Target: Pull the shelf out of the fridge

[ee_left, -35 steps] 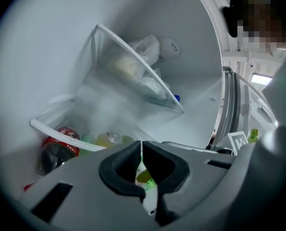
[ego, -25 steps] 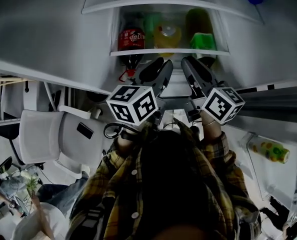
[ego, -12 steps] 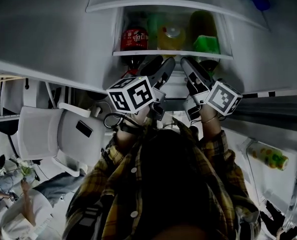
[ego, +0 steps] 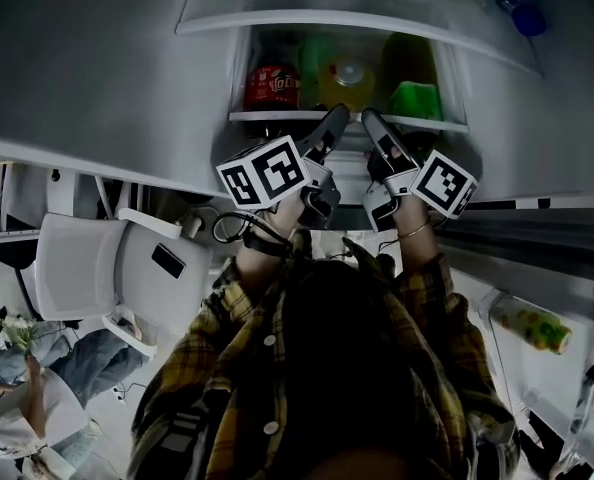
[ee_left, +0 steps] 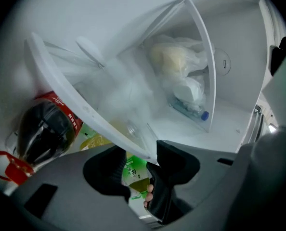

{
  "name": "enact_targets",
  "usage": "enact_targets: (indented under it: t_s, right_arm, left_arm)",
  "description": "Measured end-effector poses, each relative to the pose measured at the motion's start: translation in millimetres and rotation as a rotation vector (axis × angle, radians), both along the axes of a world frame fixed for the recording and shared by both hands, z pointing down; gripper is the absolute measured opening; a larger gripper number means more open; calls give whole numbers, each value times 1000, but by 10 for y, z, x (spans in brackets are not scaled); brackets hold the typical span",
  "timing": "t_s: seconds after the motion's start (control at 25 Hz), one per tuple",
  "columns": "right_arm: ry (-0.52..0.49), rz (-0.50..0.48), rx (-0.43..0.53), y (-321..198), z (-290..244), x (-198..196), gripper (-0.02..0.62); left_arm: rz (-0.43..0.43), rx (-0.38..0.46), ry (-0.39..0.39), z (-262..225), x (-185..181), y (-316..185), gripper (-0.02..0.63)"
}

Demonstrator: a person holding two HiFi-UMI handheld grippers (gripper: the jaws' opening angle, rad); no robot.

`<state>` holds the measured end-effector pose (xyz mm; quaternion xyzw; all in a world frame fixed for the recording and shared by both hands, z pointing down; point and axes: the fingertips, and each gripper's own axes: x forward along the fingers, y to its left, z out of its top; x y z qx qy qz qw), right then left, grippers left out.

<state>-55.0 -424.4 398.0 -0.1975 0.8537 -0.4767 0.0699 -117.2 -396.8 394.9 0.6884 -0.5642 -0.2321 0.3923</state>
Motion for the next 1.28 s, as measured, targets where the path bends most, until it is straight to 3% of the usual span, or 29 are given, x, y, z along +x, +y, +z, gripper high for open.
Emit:
enact_targets:
  t_s: [0.68, 0.88, 1.28]
  right_arm:
    - [-29, 83, -28, -400, -51, -141, 141]
    - [-10, 103, -18, -405, -34, -116, 115]
    - [-93, 131, -94, -390, -33, -123, 72]
  left_arm:
    - [-84, -9, 51, 29, -224, -302, 187]
    - [-91, -4, 69, 33, -220, -299, 127]
    - [-117, 20, 127, 4, -232, -286, 75]
